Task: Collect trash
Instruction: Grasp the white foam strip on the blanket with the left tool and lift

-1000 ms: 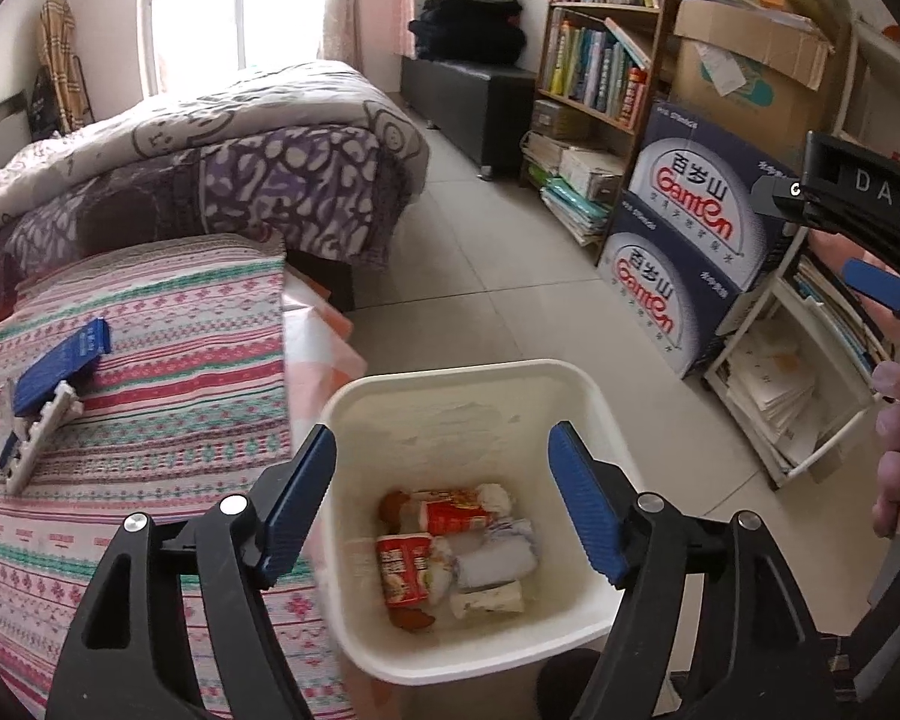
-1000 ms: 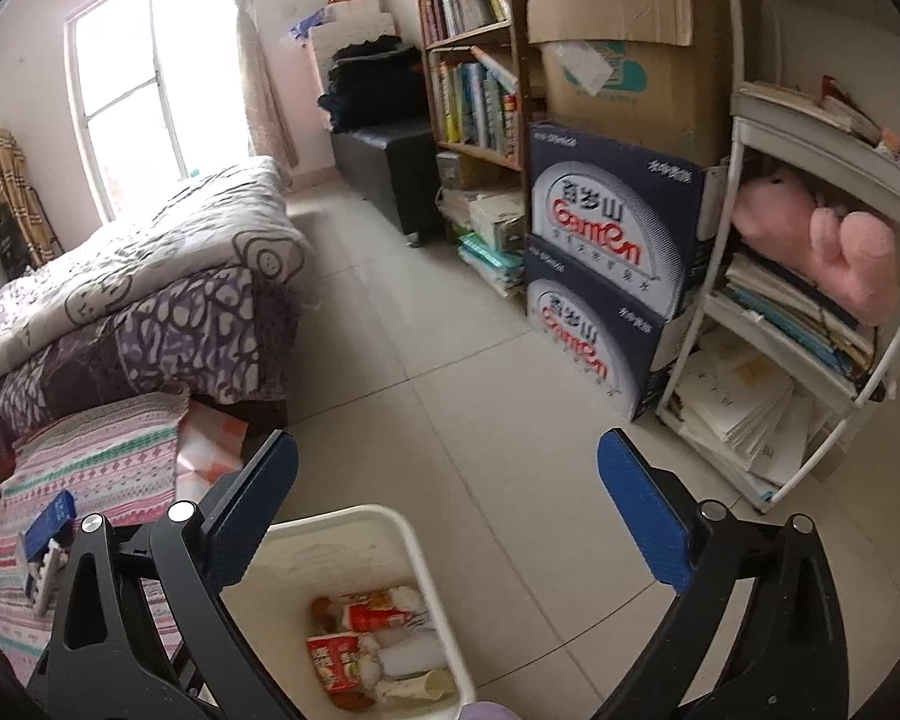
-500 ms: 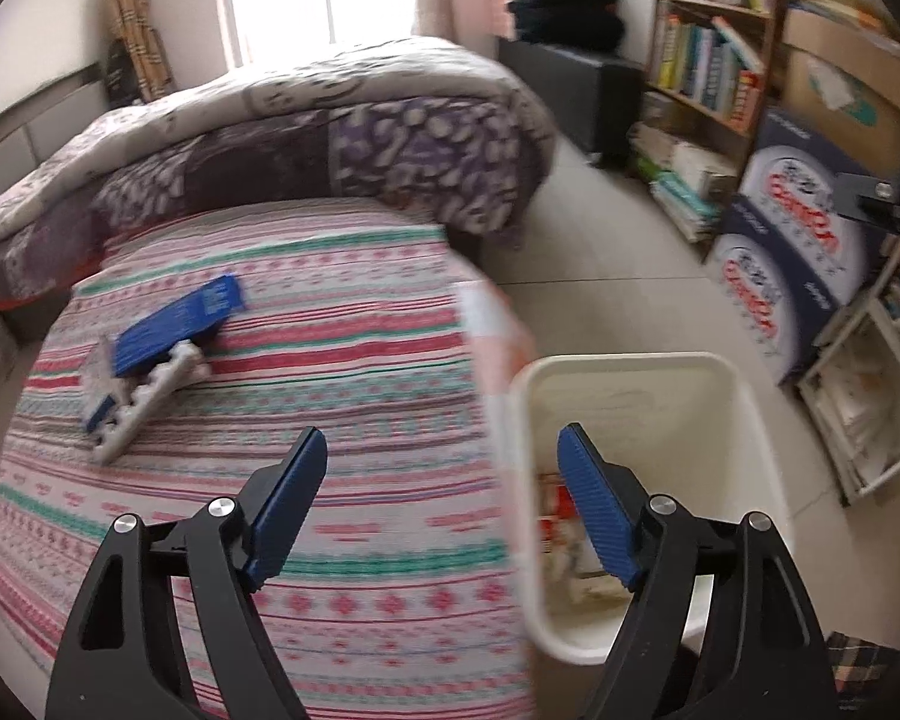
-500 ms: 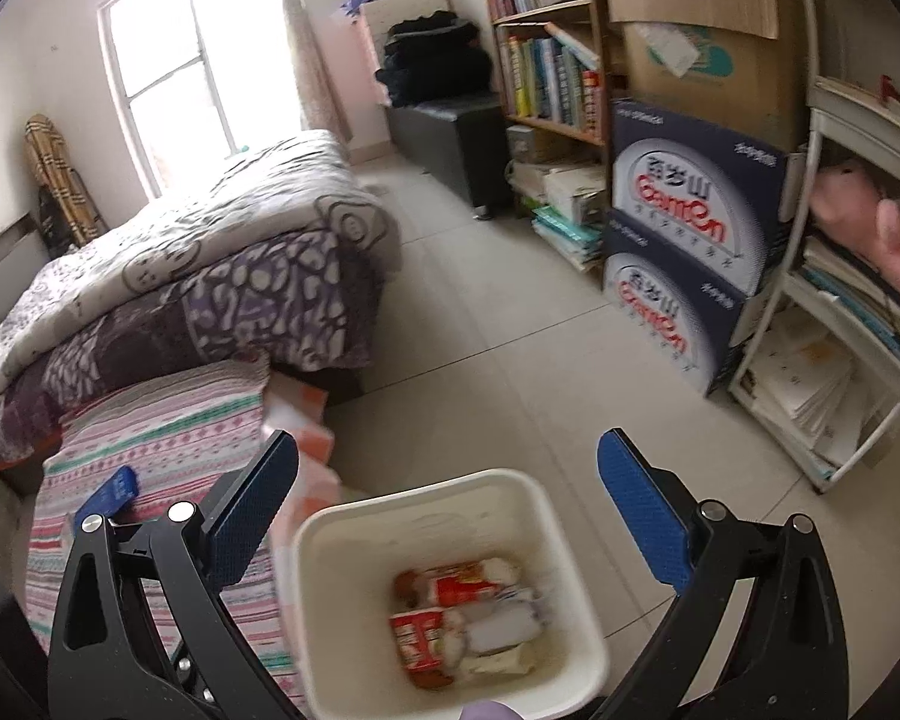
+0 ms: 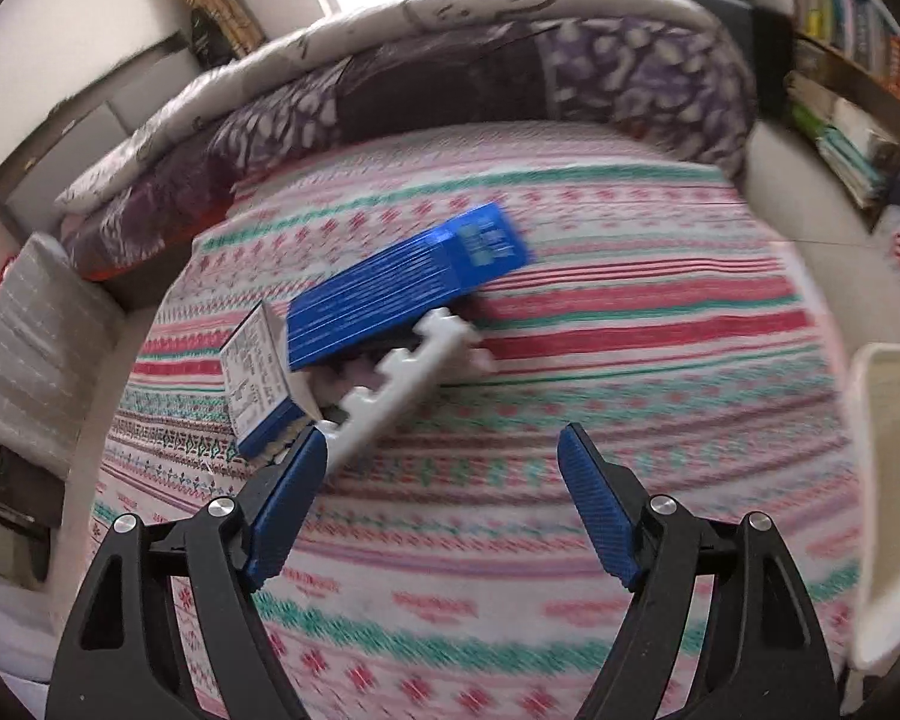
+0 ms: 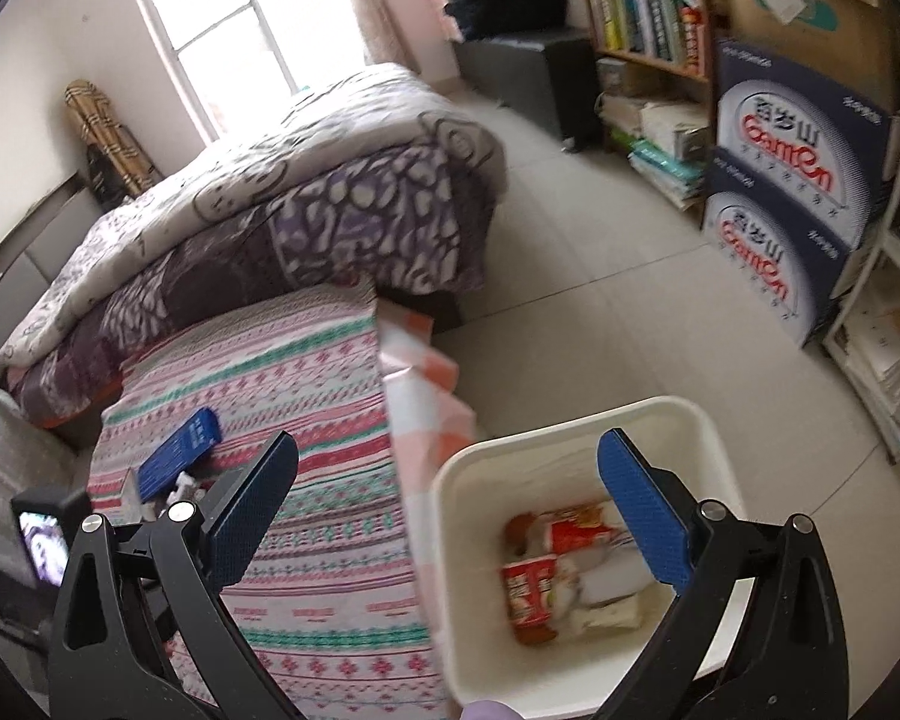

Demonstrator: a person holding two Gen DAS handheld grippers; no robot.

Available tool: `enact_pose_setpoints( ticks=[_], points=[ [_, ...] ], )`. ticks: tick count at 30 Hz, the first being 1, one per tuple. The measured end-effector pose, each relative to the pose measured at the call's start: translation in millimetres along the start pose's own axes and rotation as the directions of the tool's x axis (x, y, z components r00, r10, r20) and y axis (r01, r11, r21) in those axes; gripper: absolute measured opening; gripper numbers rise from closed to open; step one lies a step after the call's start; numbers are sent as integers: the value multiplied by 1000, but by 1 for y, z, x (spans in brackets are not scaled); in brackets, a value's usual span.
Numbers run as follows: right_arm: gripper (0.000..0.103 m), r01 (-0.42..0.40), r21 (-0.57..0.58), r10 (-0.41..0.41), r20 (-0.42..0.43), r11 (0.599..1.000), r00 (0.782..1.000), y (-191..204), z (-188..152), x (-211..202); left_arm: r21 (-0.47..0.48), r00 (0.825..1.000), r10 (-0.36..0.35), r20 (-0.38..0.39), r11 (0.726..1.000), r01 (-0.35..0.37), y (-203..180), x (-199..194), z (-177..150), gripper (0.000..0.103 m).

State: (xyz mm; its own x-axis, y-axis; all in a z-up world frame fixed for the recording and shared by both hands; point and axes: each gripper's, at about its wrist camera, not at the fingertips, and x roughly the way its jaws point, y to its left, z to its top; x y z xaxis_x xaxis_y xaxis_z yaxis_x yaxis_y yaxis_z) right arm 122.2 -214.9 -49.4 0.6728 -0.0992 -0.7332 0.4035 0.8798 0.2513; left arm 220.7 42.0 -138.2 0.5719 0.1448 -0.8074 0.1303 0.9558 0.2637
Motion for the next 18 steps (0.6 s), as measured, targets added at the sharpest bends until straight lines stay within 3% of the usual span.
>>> enact_pose_setpoints(
  ticks=[5, 8, 11, 12, 13, 15, 18],
  points=[
    [96, -30, 7, 31, -56, 1000, 998, 14, -3, 17, 107, 1000, 26, 11, 994, -27, 2, 32, 4, 77],
    [96, -39, 5, 40, -76, 999, 996, 19, -5, 22, 122, 999, 33, 0, 992, -33, 3, 49, 4, 75],
    [96, -39, -1, 39, -78, 999, 996, 21, -6, 22, 111, 1000, 20, -15, 994, -18, 7, 61, 2, 64],
    [96, -40, -2, 39, -79, 999, 996, 20, -6, 21, 93, 1000, 1, -7, 996, 0, 10, 62, 1, 55],
    [96, -40, -2, 40, -80, 999, 996, 20, -7, 21, 79, 1000, -9, -14, 997, 10, 12, 63, 0, 36],
    [96, -40, -1, 40, -80, 999, 996, 20, -7, 20, 16, 998, -34, -50, 999, 35, 23, 63, -2, 28],
    [96, -40, -4, 39, -77, 999, 996, 20, -8, 20, -101, 991, -113, -66, 989, 106, 44, 53, -5, 25]
  ],
)
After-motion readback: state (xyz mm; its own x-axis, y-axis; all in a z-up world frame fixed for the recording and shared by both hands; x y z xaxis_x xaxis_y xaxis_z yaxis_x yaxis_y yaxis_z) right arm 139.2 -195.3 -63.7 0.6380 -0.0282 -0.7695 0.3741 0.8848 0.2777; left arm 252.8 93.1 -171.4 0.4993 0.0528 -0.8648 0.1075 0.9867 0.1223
